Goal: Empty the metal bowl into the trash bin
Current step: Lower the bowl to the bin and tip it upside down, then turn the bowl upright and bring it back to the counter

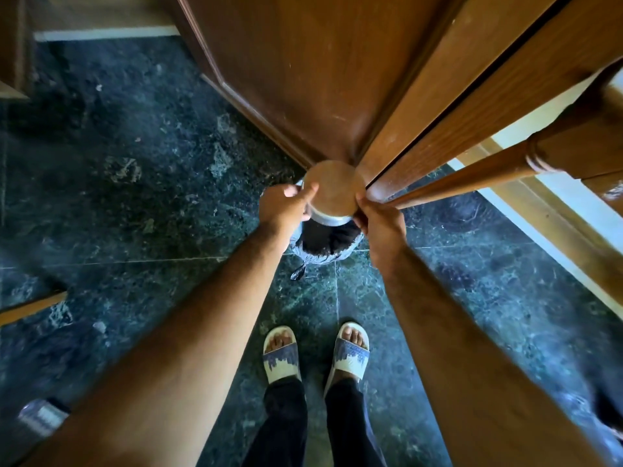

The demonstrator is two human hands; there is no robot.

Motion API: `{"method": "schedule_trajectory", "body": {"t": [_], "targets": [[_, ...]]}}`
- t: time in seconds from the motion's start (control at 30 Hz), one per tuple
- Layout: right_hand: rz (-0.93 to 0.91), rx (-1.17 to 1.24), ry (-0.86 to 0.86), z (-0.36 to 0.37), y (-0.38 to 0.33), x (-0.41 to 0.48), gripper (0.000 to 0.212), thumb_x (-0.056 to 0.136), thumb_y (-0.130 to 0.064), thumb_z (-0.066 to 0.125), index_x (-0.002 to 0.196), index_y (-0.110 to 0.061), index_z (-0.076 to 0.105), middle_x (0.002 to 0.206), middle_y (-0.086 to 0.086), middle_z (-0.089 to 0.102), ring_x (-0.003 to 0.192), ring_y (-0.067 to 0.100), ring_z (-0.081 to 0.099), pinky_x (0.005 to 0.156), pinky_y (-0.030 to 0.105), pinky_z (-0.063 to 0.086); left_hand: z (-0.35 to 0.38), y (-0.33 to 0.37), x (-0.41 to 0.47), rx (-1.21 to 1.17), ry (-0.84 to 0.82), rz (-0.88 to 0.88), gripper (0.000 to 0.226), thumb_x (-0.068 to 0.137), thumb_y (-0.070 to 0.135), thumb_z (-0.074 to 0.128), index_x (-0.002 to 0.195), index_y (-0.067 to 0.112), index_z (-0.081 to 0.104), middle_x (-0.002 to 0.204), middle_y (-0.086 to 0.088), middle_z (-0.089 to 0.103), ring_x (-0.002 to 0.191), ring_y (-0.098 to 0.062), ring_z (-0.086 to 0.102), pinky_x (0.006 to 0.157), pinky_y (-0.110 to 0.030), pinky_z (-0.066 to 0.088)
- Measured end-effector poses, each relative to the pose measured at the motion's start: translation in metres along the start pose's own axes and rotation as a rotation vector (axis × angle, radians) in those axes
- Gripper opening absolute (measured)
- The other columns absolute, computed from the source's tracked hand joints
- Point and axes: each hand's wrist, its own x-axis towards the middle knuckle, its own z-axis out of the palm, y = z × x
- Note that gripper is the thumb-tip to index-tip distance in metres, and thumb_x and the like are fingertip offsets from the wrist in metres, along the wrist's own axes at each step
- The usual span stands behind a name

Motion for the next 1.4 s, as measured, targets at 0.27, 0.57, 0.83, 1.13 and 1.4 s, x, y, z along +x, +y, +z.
{"method": "schedule_trajectory", "body": {"t": [0.27, 0.57, 0.83, 1.13, 1.4], "targets": [[0.152, -0.042, -0.023, -0.015, 0.014, -0.014, 0.019, 0.090, -0.019, 0.071, 0.084, -0.002, 0.068, 0.083, 0.010, 0.068, 0.075, 0.016, 0.064, 0.080, 0.027, 0.056, -0.001, -0.017, -0.006, 0.086, -0.089, -0.081, 0.022, 0.083, 0.028, 0.076, 0.084, 0.009, 0.066, 0.087, -0.015, 0.067, 0.076, -0.025, 0.068, 0.062, -0.034, 0.063], [0.181, 0.031, -0.083, -0.025, 0.003, -0.036, 0.061, 0.085, -0.061, 0.063, 0.113, -0.006, 0.069, 0.104, 0.012, 0.074, 0.092, 0.023, 0.071, 0.076, 0.032, 0.060, -0.018, -0.014, -0.041, 0.200, 0.000, 0.272, 0.055, 0.065, 0.015, 0.088, 0.117, 0.018, 0.071, 0.103, 0.000, 0.075, 0.081, -0.020, 0.073, 0.073, -0.032, 0.061], [0.237, 0.138, -0.164, -0.028, -0.017, -0.066, 0.007, 0.089, -0.005, 0.068, 0.094, -0.002, 0.070, 0.086, 0.015, 0.070, 0.072, 0.021, 0.065, 0.067, 0.030, 0.058, -0.027, -0.023, -0.071, 0.242, 0.063, 0.417, 0.048, 0.077, -0.014, 0.067, 0.118, 0.010, 0.067, 0.114, -0.008, 0.072, 0.097, -0.009, 0.067, 0.078, -0.013, 0.057], [0.032, 0.132, -0.227, -0.037, -0.032, -0.126, 0.040, 0.088, 0.013, 0.056, 0.117, -0.015, 0.060, 0.113, 0.013, 0.067, 0.104, 0.028, 0.063, 0.077, 0.032, 0.056, -0.033, 0.003, -0.124, -0.076, 0.183, 0.119, 0.023, 0.074, 0.026, 0.077, 0.095, 0.016, 0.076, 0.094, -0.010, 0.078, 0.084, -0.022, 0.075, 0.081, -0.048, 0.061], [-0.108, 0.058, -0.128, -0.047, -0.087, -0.202, 0.025, 0.087, 0.009, 0.058, 0.102, -0.010, 0.057, 0.091, 0.003, 0.066, 0.088, 0.019, 0.062, 0.063, 0.025, 0.053, -0.055, 0.068, -0.175, -0.026, 0.166, 0.140, 0.028, 0.062, 0.044, 0.071, 0.090, 0.042, 0.070, 0.088, -0.008, 0.079, 0.074, -0.023, 0.076, 0.079, -0.046, 0.062]]}}
